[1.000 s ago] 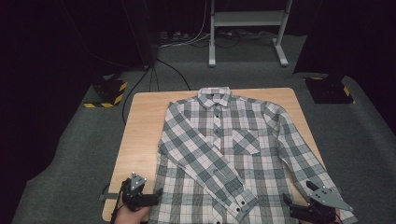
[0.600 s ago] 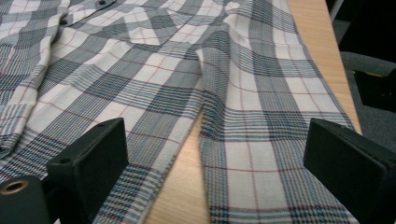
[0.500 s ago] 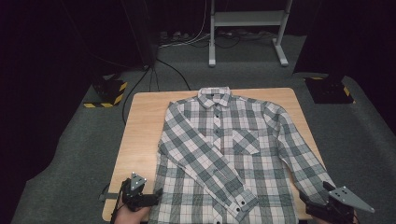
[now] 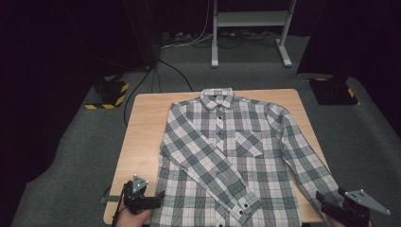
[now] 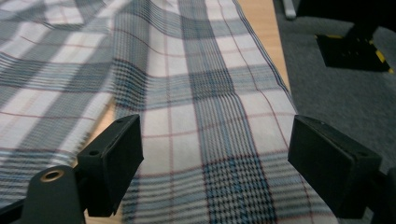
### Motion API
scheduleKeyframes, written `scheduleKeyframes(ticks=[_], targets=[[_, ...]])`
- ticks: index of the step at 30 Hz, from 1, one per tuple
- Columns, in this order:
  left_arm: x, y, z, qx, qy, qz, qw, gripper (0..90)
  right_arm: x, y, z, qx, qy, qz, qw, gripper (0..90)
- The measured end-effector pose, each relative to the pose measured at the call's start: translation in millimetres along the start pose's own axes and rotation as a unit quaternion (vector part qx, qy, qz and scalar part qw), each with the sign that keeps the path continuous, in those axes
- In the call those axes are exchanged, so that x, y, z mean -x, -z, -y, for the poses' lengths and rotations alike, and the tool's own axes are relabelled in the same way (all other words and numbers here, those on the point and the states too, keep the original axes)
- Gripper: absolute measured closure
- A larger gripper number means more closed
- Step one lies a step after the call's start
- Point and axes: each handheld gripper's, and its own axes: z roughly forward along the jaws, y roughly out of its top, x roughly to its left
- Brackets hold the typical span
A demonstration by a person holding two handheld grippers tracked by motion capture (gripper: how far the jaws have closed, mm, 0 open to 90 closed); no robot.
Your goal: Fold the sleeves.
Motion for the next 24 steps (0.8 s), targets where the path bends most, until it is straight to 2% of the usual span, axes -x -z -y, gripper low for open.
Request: scheduleKeyframes(ticks=[3, 9, 11, 13, 21, 24], targets=[[0.0, 0.0, 0.0, 0.0, 0.0, 0.0, 1.0, 0.7, 4.1, -3.1, 3.5, -0.016, -0.005, 0.018, 0.9997, 19.8], [0.0, 0.0, 0.0, 0.0, 0.0, 0.0, 1.0, 0.7, 6.7, -9.5, 8.4, -0.029, -0.011, 0.029, 0.9991, 25.3], [0.0, 0.0, 0.0, 0.0, 0.0, 0.0, 1.0, 0.7, 6.0, -12.7, 11.3, -0.044, -0.006, 0.018, 0.9989, 33.5], [0.0, 0.0, 0.0, 0.0, 0.0, 0.0, 1.0, 0.7, 4.6, -13.6, 12.6, -0.041, 0.003, 0.019, 0.999, 36.0], [0.1, 0.1, 0.1, 0.0, 0.0, 0.0, 1.0, 0.7, 4.2, -10.1, 12.8, -0.038, -0.002, 0.024, 0.999, 68.1], [0.1, 0.1, 0.1, 0.0, 0.0, 0.0, 1.0, 0.7, 3.4, -10.2, 12.0, -0.039, 0.002, 0.018, 0.9991, 78.1]])
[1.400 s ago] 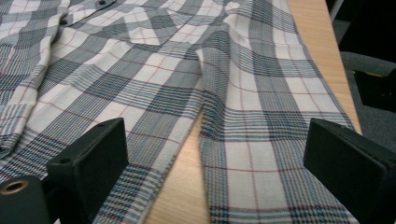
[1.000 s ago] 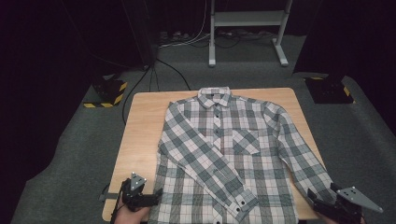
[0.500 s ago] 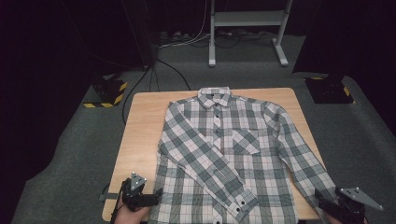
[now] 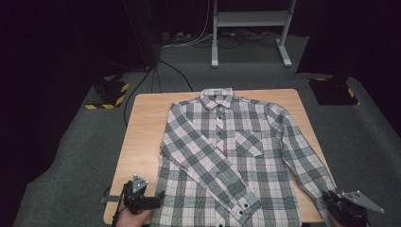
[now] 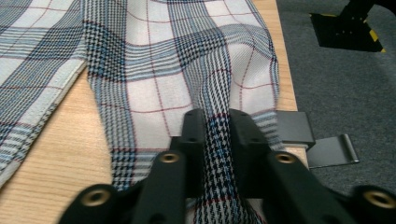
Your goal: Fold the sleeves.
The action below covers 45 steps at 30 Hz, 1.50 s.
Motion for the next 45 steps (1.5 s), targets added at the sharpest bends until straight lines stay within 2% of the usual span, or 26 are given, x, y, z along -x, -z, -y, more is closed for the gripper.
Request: scheduleKeyframes(ticks=[4, 10, 15, 22, 23, 24, 31, 45], targets=[[0.0, 0.0, 0.0, 0.0, 0.0, 0.0, 1.0, 0.8, -2.1, 2.1, -1.8, 0.005, -0.001, -0.005, 1.0, 81.0], [0.1, 0.1, 0.1, 0.0, 0.0, 0.0, 1.0, 0.8, -13.7, 21.1, -15.6, 0.054, 0.012, -0.004, 0.9984, 81.1], [0.1, 0.3, 0.2, 0.0, -0.001, 0.0, 1.0, 0.9, -33.2, 34.7, -28.5, 0.086, 0.038, -0.01, 0.9955, 81.1], [0.3, 0.1, 0.2, 0.001, -0.001, 0.002, 1.0, 0.8, -59.3, 34.2, -35.1, 0.094, 0.063, -0.032, 0.9931, 81.0], [0.3, 0.1, 0.2, 0.001, -0.001, 0.002, 1.0, 0.8, -59.3, 34.2, -35.1, 0.094, 0.063, -0.032, 0.9931, 81.0], [0.1, 0.2, 0.1, 0.0, -0.003, 0.002, 1.0, 0.8, -67.6, 33.8, -37.9, 0.098, 0.069, -0.04, 0.992, 81.0], [0.3, 0.3, 0.2, 0.0, -0.007, 0.005, 1.0, 0.7, -93.1, 30.5, -47.9, 0.102, 0.088, -0.065, 0.9888, 80.9], [0.2, 0.6, 0.4, 0.0, -0.007, 0.007, 1.0, 0.7, -148.7, 16.2, -66.4, 0.102, 0.139, -0.115, 0.9783, 80.8]])
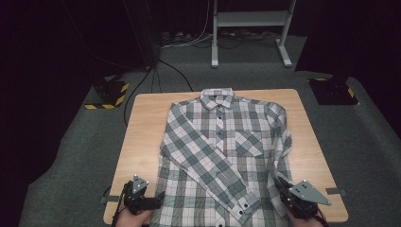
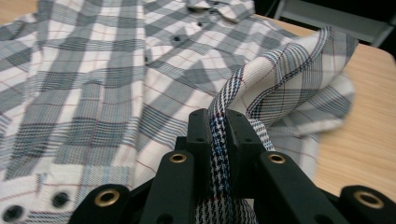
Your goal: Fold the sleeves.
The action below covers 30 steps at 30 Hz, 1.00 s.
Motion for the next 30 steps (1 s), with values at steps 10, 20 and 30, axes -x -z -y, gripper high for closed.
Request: scheduleKeyframes(ticks=[10, 20, 30], targets=[[-0.6, 0.4, 0.2, 0.001, 0.0, 0.003, 1.0, 0.7, -25.3, -24.9, -12.2, -0.009, 0.027, -0.035, 0.999, 80.4], [-1.2, 0.6, 0.3, 0.002, 0.002, 0.006, 1.0, 0.7, -45.2, -44.0, -19.6, -0.017, 0.044, -0.058, 0.9972, 80.0], [-1.4, 0.8, 0.5, 0.003, 0.003, 0.007, 1.0, 0.7, -61.1, -46.7, -30.3, -0.012, 0.067, -0.071, 0.9951, 79.7]])
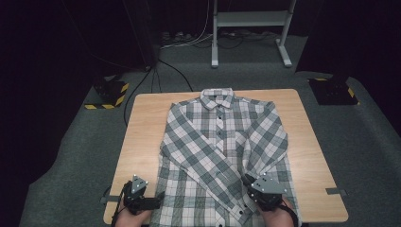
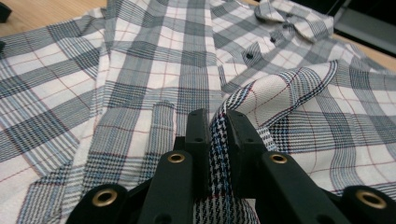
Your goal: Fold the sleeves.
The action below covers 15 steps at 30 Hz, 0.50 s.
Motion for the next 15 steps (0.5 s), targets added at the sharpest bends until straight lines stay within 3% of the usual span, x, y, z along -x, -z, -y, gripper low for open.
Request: scheduleKeyframes(ticks=[5, 15], targets=[[0.2, 0.3, 0.3, -0.001, -0.001, 0.0, 1.0, 0.8, -6.1, -5.0, -0.4, -0.005, 0.009, -0.007, 0.9999, 79.4], [0.3, 0.3, 0.4, 0.0, 0.0, 0.0, 1.0, 0.7, -14.5, -25.0, 13.7, -0.03, 0.002, -0.018, 0.9994, 76.8]])
